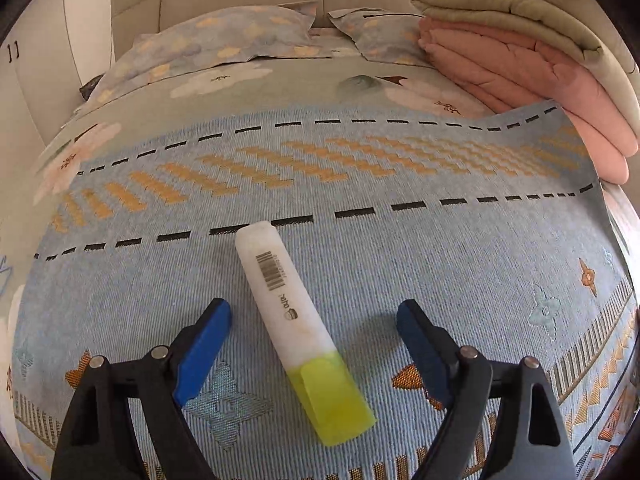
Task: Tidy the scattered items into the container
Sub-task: 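Grasp the white highlighter with the left tool while the right tool grasps the light blue plush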
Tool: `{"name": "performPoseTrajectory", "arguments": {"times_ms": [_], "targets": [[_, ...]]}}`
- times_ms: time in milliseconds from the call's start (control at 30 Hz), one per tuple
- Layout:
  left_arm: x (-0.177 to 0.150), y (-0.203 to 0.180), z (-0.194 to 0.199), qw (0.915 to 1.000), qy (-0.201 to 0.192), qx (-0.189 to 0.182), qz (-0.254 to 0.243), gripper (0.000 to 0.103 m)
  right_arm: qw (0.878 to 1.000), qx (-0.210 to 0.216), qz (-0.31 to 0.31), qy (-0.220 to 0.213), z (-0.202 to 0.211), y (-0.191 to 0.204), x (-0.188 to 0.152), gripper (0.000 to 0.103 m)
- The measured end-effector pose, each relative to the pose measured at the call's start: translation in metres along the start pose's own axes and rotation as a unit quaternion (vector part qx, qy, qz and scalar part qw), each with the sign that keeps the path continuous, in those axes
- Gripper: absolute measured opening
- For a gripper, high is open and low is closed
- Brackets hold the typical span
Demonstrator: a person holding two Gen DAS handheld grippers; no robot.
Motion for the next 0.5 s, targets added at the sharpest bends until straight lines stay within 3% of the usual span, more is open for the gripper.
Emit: {"name": "performPoseTrajectory", "arguments": {"times_ms": [133, 200, 267, 333, 500], "targets": [[-0.001, -0.003, 0.001, 0.9999, -0.008, -0.008, -0.006, 0.08, 1.0, -0.001, 0.001, -0.004, -0.013, -0.003, 0.008, 0.092], [-0.001, -0.003, 0.004, 0.9997, -0.012, -0.018, -0.007, 0.067, 1.0, -0.005, 0.007, 0.0, -0.019, -0.004, 0.01, 0.093], [-0.001, -0.002, 0.006, 0.9995, -0.015, -0.027, -0.007, 0.04, 1.0, -0.01, 0.019, 0.004, -0.023, -0.002, 0.01, 0.096], [-0.001, -0.003, 0.008, 0.9991, -0.015, -0.038, -0.009, 0.021, 0.999, -0.021, 0.035, 0.001, -0.024, 0.001, 0.008, 0.096], [-0.003, -0.004, 0.013, 0.9982, -0.005, -0.059, -0.01, 0.021, 0.994, -0.065, 0.092, 0.014, -0.032, 0.012, 0.002, 0.096]]}}
Point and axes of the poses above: each gripper's, at about its wrist camera, not at the fingertips, and z roughly against the way its jaws point, y to its left, x to its top, the point moved 4 cm from there along -z, roughly the way its jaws point, and after that the axes turned 12 degrees about z, right-handed, at the moved point
